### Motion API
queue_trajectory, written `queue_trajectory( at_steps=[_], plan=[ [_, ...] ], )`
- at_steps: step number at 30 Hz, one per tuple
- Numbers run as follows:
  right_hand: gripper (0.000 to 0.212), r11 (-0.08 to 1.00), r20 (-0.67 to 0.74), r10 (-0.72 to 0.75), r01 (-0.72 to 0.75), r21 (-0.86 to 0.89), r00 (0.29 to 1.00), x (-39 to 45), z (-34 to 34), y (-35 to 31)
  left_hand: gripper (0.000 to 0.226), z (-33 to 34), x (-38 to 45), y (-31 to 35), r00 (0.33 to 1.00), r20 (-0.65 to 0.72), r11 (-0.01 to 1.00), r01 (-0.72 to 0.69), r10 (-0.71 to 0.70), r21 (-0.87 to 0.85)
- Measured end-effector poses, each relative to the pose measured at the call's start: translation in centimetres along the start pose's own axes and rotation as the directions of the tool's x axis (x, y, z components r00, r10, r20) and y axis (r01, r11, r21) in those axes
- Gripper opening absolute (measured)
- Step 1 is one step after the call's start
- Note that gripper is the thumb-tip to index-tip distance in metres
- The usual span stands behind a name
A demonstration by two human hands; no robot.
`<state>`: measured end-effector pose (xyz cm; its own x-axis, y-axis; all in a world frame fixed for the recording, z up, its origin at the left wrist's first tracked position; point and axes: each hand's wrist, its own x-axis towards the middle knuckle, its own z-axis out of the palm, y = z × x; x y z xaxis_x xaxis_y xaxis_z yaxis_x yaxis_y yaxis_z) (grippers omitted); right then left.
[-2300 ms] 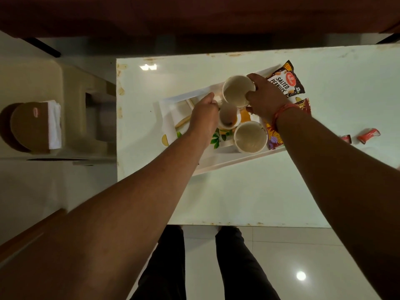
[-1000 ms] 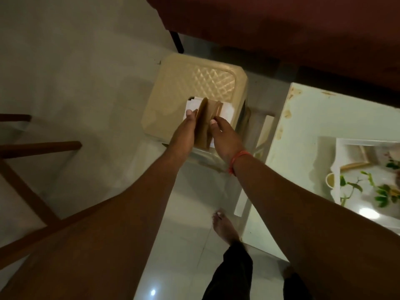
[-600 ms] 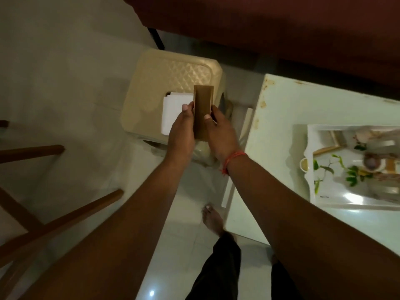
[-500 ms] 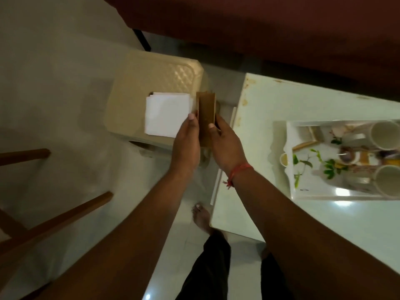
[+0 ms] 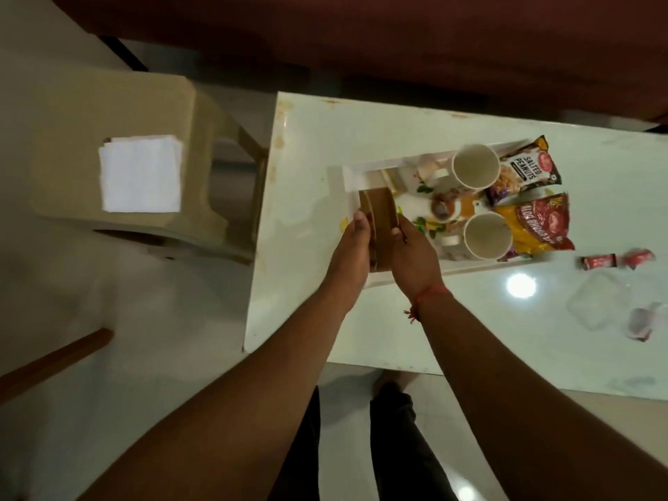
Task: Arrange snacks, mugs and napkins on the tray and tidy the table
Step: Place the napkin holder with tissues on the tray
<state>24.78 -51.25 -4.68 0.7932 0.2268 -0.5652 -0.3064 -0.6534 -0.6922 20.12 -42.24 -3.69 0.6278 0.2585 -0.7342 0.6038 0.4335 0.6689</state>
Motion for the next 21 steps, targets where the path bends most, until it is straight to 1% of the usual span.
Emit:
queue_trajectory(
  at_steps=[2, 7, 11, 14, 16, 18, 20, 21],
  plan=[
    [0.042, 1.000, 0.012, 0.014, -0.014, -0.005, 1.000, 1.3, -0.4, 0.5, 0.043, 1.0, 0.9, 0.0, 0.999, -0.020, 0.999, 0.028, -0.028, -0.018],
    [0.037, 0.999, 0.018, -0.020, 0.021, -0.037, 1.000, 3.1, -1.1, 0.5, 0.038, 2.6, 2.3, 0.6, 0.997, -0.052, 0.998, 0.049, -0.051, -0.041],
    [0.037, 1.000, 0.034, -0.014, 0.015, -0.021, 0.999, 3.7, -0.9, 1.0, 0.046, 2.7, 3.1, 0.4, 0.994, -0.080, 0.997, 0.072, -0.074, -0.036],
    [0.037, 1.000, 0.038, -0.015, 0.015, -0.009, 0.999, 3.7, -0.9, 1.2, 0.049, 2.6, 3.4, 0.1, 0.995, -0.086, 0.998, 0.056, -0.058, -0.021],
    [0.041, 1.000, 0.046, 0.016, -0.016, -0.002, 0.999, 3.8, -0.8, 1.4, 0.053, 2.4, 3.4, 0.1, 0.995, -0.074, 0.998, 0.064, -0.065, -0.016],
    [0.055, 0.999, -0.007, 0.044, -0.044, 0.005, 0.999, 3.5, -0.9, 1.1, 0.057, 1.8, 3.5, 0.1, 0.994, -0.090, 0.998, 0.057, -0.056, 0.014],
    [0.061, 0.999, -0.132, -0.034, 0.034, -0.005, 0.991, 2.7, -0.9, 0.6, 0.056, 0.6, 3.3, 0.1, 0.991, -0.134, 0.998, 0.001, 0.007, 0.057],
    [0.060, 0.995, -0.193, -0.101, 0.098, -0.023, 0.976, 1.9, -0.8, 0.0, 0.049, -0.3, 3.0, 0.3, 0.983, -0.179, 0.997, -0.035, 0.045, 0.063]
  ],
)
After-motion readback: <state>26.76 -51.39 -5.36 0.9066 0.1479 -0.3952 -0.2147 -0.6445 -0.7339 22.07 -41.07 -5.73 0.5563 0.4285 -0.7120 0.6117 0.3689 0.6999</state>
